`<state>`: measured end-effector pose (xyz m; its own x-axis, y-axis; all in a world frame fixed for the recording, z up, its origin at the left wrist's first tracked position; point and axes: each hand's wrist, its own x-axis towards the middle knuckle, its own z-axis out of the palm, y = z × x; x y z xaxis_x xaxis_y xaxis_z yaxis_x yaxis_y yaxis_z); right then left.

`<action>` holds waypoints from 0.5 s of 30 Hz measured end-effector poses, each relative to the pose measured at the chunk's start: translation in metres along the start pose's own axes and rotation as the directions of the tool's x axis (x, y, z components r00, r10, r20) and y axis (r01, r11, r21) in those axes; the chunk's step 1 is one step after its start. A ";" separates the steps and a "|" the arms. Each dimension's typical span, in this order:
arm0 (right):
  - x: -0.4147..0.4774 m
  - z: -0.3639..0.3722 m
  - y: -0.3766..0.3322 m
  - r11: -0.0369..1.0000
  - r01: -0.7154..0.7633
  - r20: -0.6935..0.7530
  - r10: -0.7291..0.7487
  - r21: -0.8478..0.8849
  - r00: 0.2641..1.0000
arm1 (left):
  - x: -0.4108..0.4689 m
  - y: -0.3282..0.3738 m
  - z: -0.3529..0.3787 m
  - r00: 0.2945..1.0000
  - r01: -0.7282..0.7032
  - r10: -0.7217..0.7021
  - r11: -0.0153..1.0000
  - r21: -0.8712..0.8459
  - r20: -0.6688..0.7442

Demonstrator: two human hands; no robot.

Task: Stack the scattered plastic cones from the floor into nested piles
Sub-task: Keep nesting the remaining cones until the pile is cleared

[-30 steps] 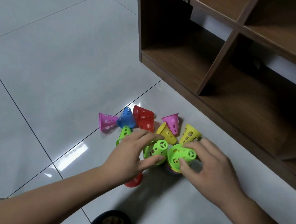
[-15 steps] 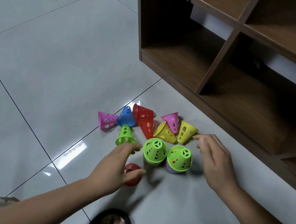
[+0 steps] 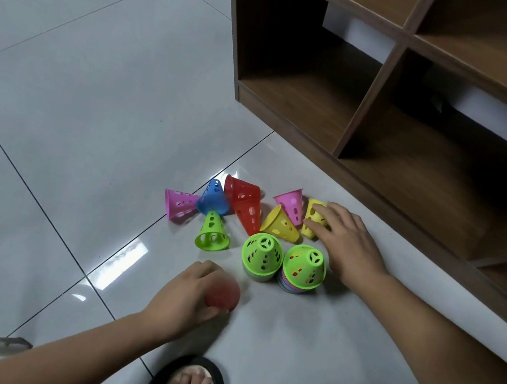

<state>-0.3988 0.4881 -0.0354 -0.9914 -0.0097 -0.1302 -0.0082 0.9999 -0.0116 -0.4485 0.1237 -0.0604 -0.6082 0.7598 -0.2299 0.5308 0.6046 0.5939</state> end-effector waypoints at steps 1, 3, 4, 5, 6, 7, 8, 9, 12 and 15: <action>0.000 0.000 0.001 1.000 -0.024 -0.002 0.023 -0.021 1.000 | 0.001 -0.002 0.000 1.000 0.006 -0.006 1.000 -0.005 0.007; -0.002 0.001 0.000 0.995 -0.073 -0.009 0.072 -0.071 0.997 | 0.002 -0.006 0.001 1.000 0.006 -0.006 1.000 -0.019 0.014; -0.003 0.001 -0.001 0.990 -0.099 -0.009 0.099 -0.095 0.995 | 0.002 -0.008 0.001 1.000 0.002 -0.001 1.000 -0.031 0.009; -0.004 0.001 -0.002 0.986 -0.125 -0.014 0.124 -0.110 0.992 | 0.002 -0.008 0.000 1.000 -0.003 0.003 0.999 -0.043 -0.001; -0.004 0.002 -0.002 0.982 -0.146 -0.027 0.144 -0.117 0.989 | 0.002 -0.008 -0.001 1.000 -0.010 0.009 0.998 -0.054 -0.015; -0.005 0.004 -0.002 0.978 -0.168 -0.037 0.165 -0.120 0.986 | 0.002 -0.007 -0.004 0.999 -0.016 0.014 0.998 -0.064 -0.032; -0.005 0.005 -0.001 0.973 -0.191 -0.039 0.188 -0.128 0.981 | 0.002 -0.005 -0.008 0.998 -0.025 0.021 0.997 -0.070 -0.052; -0.005 0.006 -0.001 0.966 -0.216 -0.034 0.213 -0.144 0.976 | 0.002 -0.002 -0.012 0.997 -0.034 0.029 0.997 -0.071 -0.078; -0.008 0.012 0.004 0.942 -0.290 -0.042 0.287 -0.168 0.957 | 0.005 0.013 -0.033 0.983 -0.049 0.034 0.995 -0.082 -0.181; -0.010 0.011 0.009 0.926 -0.329 -0.074 0.320 -0.184 0.944 | 0.009 0.030 -0.056 0.964 -0.054 0.025 0.993 -0.101 -0.264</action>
<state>-0.3877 0.4975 -0.0454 -0.9485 0.3121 -0.0537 0.2943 0.9314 0.2142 -0.4708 0.1349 -0.0017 -0.7288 0.6847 -0.0033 0.5002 0.5357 0.6803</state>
